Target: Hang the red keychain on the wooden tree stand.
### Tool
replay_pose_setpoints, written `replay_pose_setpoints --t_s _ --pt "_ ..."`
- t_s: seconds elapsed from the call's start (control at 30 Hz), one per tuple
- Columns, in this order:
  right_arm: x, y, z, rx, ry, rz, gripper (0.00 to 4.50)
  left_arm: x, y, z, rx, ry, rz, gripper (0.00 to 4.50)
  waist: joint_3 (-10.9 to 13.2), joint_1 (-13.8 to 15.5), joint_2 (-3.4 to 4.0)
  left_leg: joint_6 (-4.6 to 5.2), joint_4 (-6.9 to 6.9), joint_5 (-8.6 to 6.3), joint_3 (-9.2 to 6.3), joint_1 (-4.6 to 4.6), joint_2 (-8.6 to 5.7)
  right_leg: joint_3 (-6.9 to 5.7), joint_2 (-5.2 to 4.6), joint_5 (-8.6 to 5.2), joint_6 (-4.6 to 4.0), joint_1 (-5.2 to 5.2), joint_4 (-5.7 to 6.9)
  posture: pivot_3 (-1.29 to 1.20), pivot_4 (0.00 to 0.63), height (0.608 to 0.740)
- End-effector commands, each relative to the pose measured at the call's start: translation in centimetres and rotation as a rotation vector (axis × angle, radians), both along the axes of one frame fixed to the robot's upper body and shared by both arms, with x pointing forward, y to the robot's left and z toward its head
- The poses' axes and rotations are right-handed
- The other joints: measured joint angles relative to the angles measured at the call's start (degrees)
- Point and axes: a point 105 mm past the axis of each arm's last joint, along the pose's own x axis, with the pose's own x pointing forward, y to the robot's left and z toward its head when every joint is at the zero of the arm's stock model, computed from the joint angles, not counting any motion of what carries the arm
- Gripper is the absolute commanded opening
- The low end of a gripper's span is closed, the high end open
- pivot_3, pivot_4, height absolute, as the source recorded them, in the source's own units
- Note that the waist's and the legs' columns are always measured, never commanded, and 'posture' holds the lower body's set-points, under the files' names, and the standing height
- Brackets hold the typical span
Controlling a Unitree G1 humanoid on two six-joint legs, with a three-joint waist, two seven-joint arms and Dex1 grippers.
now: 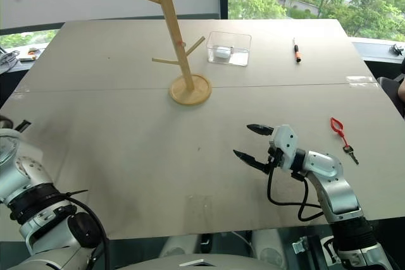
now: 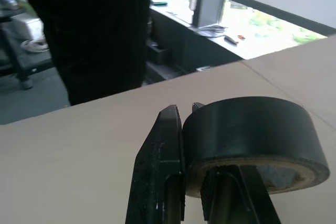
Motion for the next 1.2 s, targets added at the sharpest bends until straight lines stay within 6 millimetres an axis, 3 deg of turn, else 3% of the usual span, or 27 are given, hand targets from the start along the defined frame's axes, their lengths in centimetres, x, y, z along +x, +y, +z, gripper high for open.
replay_pose_setpoints --t_s 0.03,0.07,0.2,0.4,0.87,1.07,1.2 --pt "0.2 -0.2 0.9 0.012 -0.034 -0.006 4.24 -0.9 0.7 1.6 0.05 -0.045 0.04 0.03 -0.01 0.14 -0.02 0.0 0.0 0.0 0.0 0.0 0.0 0.0 -0.01 0.0 0.0 0.0 0.0 0.0 0.15 0.74" --pt "0.2 -0.2 0.9 0.011 -0.033 -0.006 4.24 -0.8 0.7 1.6 0.051 -0.05 0.036 0.03 -0.02 0.17 -0.04 0.0 0.0 0.0 0.0 -0.01 -0.01 0.0 -0.02 0.0 0.0 0.01 0.0 0.0 0.15 0.74" --pt "0.1 -0.2 0.9 0.011 -0.032 -0.005 4.24 -0.5 0.3 1.7 0.055 -0.068 0.023 1.49 -0.07 0.14 -0.11 -0.02 0.01 -0.01 -0.01 -0.01 -0.01 0.0 -0.12 0.0 0.0 0.01 0.0 0.0 0.15 0.74" --pt "0.2 -0.2 0.9 0.012 -0.032 -0.003 4.24 0.1 -0.2 1.9 0.053 -0.07 0.003 4.43 -0.07 0.04 -0.11 -0.02 0.0 -0.01 0.0 -0.01 -0.01 0.0 -0.11 0.0 0.0 0.0 0.0 0.0 0.15 0.74" --pt "0.0 -0.3 1.0 0.009 -0.031 -0.007 4.24 0.5 -0.4 2.2 0.046 -0.087 -0.009 4.48 -0.07 0.04 -0.11 -0.01 0.0 0.0 0.0 -0.01 -0.01 0.0 -0.09 0.01 0.0 0.0 0.0 0.0 0.15 0.74" --pt "0.1 -0.3 1.0 0.009 -0.031 -0.01 4.24 1.4 -0.8 1.8 -0.061 -0.143 -0.05 4.48 -0.08 0.1 -0.12 -0.01 0.01 0.0 0.0 -0.01 -0.01 -0.02 -0.08 0.01 0.0 0.01 0.0 0.0 0.15 0.74" --pt "-0.1 -0.2 0.9 0.009 -0.029 -0.009 4.24 1.9 -1.1 1.7 -0.129 -0.086 -0.056 4.48 -0.07 0.01 -0.12 -0.01 0.0 0.0 0.01 -0.01 -0.02 -0.01 0.0 0.01 0.0 0.01 0.01 0.0 0.15 0.74"
